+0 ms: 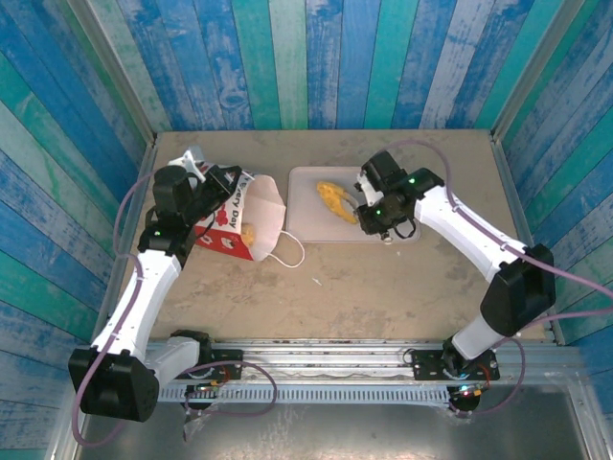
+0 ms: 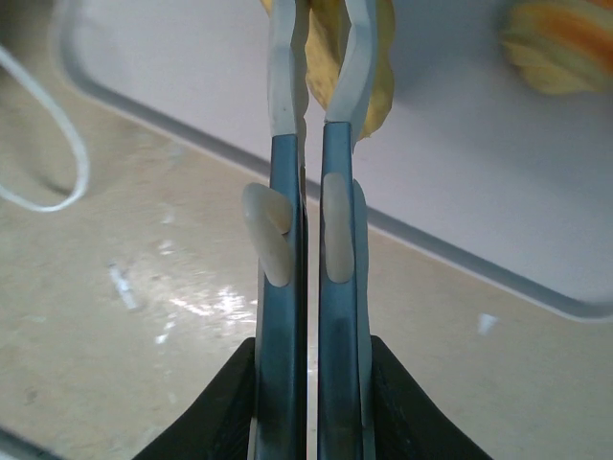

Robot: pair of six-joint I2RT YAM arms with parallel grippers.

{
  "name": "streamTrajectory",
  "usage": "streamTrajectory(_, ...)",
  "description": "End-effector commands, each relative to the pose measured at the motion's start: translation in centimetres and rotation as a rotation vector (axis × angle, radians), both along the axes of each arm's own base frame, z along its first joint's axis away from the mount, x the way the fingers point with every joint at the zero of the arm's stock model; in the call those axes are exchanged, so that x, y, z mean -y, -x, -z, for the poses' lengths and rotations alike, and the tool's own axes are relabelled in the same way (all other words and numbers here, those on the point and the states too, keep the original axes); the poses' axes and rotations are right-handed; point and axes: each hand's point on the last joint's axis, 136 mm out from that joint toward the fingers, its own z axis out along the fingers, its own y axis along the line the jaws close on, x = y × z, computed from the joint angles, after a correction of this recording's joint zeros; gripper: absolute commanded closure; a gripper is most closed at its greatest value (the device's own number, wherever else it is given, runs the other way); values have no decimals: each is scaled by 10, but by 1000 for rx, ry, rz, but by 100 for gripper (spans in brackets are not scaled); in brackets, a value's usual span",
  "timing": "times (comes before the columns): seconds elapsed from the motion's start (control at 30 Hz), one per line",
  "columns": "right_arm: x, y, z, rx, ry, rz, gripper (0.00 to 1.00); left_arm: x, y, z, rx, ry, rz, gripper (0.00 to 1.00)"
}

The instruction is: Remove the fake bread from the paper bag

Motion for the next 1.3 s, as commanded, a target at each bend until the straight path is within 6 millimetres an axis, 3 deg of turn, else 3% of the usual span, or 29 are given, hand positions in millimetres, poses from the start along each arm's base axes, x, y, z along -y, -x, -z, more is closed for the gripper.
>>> streamTrajectory(0.0,17,-13,3,36,109,50,75,-1,2,-8,39,1,-10,100)
streamTrajectory(0.13,23,-21,6,52,160,77,75,-3,3,-8,40,-1,-20,100)
streamTrajectory(0.33,19,-16,17,46,210,40,73,-3,3,-6,36,2,-19,100)
streamTrajectory(0.37,10,-10,20,41,217,6,72,-3,3,-6,37,3,-21,100)
streamTrajectory(0.97,-33,30,26,-47,195,-173,61,-2,4,0,25,12,-13,100)
streamTrajectory(1.27,-55,38,12,-75,74,-215,61,-2,4,1,26,12,-14,100)
